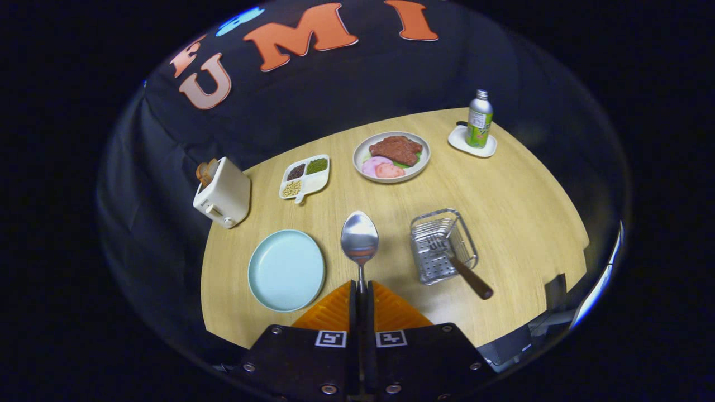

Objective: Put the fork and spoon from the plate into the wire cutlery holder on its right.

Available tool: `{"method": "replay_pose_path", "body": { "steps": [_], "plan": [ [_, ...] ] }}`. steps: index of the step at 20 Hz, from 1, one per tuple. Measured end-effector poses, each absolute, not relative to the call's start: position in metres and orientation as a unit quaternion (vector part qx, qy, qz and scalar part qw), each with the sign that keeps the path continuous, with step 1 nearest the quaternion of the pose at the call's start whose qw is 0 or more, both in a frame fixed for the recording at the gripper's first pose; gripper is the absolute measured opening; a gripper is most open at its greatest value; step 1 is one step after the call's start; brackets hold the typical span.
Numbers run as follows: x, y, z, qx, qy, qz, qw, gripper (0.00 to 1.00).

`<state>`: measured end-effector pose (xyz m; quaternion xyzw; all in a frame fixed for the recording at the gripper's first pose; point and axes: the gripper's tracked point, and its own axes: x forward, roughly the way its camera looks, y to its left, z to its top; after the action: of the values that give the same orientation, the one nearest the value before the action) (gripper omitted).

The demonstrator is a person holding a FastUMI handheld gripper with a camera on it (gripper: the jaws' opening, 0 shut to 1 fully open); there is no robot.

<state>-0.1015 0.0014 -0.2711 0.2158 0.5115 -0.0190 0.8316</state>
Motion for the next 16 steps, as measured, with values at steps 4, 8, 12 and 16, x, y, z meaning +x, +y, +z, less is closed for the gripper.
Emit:
{"method": "replay_pose_path", "body": {
  "steps": [4,8,12,16],
  "plan": [
    [-0.114,-0.043,-0.279,0.209,0.498,-0.040,0.841,0.05],
    [-0.118,-0.054,-0.293,0.191,0.513,-0.037,0.836,0.05],
    [-0.109,-0.057,-0.299,0.179,0.517,-0.028,0.837,0.08],
    [-0.079,-0.059,-0.278,0.187,0.470,-0.017,0.862,0.11]
  ]
}}
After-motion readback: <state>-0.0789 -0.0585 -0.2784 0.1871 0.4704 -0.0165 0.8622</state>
